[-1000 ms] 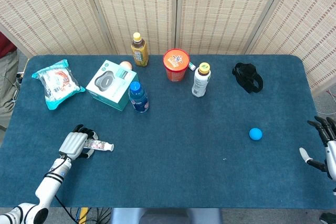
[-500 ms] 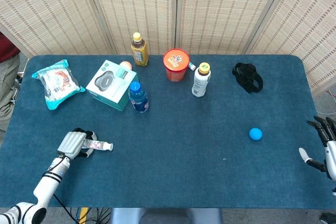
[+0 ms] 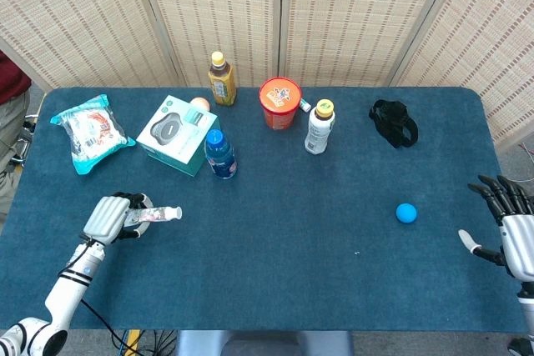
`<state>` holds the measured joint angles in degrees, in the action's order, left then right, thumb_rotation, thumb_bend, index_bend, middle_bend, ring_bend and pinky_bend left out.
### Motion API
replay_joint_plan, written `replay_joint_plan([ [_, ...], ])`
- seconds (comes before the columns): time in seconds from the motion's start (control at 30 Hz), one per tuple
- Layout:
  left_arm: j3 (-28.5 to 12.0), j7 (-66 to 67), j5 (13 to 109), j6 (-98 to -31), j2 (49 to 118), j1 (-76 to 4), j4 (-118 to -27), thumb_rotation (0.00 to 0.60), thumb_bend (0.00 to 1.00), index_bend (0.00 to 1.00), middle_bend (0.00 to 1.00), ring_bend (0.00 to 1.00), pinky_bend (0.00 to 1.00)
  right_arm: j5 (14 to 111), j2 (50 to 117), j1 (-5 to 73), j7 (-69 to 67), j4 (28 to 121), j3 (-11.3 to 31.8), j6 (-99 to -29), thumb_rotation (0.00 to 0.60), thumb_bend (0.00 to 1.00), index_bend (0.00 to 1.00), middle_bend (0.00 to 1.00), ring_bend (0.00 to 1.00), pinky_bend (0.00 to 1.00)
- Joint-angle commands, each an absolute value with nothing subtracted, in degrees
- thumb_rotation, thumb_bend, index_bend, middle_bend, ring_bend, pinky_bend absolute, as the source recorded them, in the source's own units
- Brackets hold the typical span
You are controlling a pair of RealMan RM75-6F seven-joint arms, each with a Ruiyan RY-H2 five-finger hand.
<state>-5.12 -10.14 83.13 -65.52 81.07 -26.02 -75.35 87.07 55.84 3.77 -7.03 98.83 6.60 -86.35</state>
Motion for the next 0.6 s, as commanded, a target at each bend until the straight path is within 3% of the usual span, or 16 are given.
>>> replay_joint_plan([
  [0.03,-5.4,-10.6,84.9,-66.8,79.4,-26.6,-77.3,0.600,0.33,0.61,0.60,0.46,0.35,89.0,55.3,5.4,-5.9,100.3,7.2,-85.9,0.600,0.17,0.21,0.15,0.01,0.09],
  [0.6,-7.8,-10.6,88.8,-64.2,72.8,-32.9,-89.3,0.600,0.33,0.64,0.66,0.52,0.42,98.7,54.1,20.2,-0.1,111.7,9.5,-71.8,0.600,0.25,0.23,0.16,0.01,0.09],
])
